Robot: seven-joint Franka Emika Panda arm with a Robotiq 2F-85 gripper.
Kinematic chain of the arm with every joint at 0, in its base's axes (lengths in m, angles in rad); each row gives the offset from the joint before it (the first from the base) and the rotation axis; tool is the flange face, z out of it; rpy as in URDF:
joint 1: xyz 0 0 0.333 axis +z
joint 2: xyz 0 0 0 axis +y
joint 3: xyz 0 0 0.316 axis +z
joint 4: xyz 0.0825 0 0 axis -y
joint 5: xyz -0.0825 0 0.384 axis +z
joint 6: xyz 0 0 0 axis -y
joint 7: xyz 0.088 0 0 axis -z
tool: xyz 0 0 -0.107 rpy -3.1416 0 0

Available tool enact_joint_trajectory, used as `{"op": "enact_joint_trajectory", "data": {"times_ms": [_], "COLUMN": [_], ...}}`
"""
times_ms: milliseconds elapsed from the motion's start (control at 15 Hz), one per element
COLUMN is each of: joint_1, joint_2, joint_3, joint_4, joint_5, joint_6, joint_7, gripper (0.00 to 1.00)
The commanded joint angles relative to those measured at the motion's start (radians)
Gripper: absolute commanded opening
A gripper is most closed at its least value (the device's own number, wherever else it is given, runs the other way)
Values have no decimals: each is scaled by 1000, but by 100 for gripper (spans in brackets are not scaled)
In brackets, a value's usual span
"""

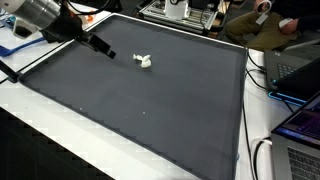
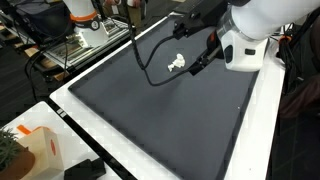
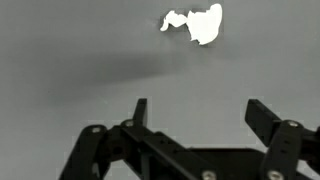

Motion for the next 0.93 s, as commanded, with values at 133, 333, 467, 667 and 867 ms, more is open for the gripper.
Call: {"op": "enact_joint_trajectory", "data": {"times_ms": [133,333,467,667,867], "joint_1": [-3,-3,-4,-5,-3], "joint_2": [53,67,77,96,114], "joint_3": [-5,-3,-1,4,8], "joint_4": [88,105,119,144,168], "joint_5": [-1,-2,-1,2,3], "joint_6": [-33,-67,-105,-166,-218], "joint_7": [25,23,21,10,8], "gripper": [100,100,100,100,100]}}
